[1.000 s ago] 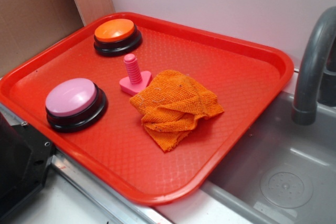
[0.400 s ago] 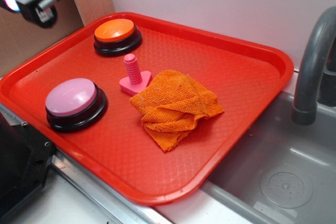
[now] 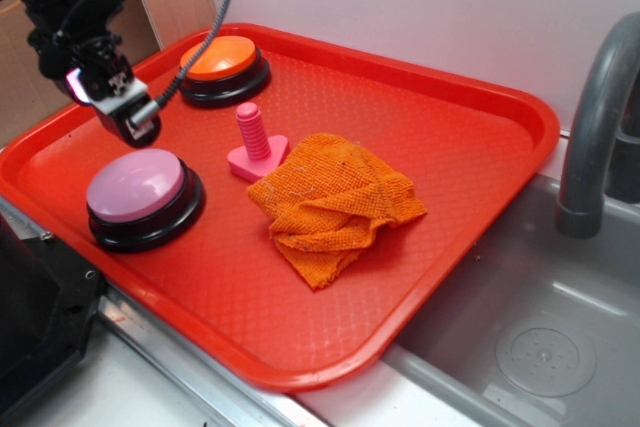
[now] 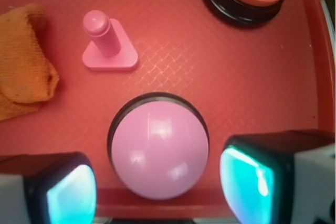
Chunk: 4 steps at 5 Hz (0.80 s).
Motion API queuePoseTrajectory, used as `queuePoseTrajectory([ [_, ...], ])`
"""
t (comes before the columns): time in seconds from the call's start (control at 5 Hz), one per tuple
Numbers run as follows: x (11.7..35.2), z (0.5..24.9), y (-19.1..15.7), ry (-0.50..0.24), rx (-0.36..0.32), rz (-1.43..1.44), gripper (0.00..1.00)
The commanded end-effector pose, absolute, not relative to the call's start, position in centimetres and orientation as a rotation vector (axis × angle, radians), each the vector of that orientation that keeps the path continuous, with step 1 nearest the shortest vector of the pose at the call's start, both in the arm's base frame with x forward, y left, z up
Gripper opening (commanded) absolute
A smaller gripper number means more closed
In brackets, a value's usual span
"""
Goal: Push the pink button.
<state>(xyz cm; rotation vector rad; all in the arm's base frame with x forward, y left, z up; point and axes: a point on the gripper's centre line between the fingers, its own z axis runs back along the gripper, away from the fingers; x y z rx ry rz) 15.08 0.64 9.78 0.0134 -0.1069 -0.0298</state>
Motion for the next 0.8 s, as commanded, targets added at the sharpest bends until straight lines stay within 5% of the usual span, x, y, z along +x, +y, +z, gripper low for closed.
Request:
queuePoseTrajectory([
  [0.0,16.0,8.1,1.1,-0.088,0.053,-0.04,1.0],
  [0.6,16.3,6.2,1.8,-0.048,0.057,-0.036,1.0],
])
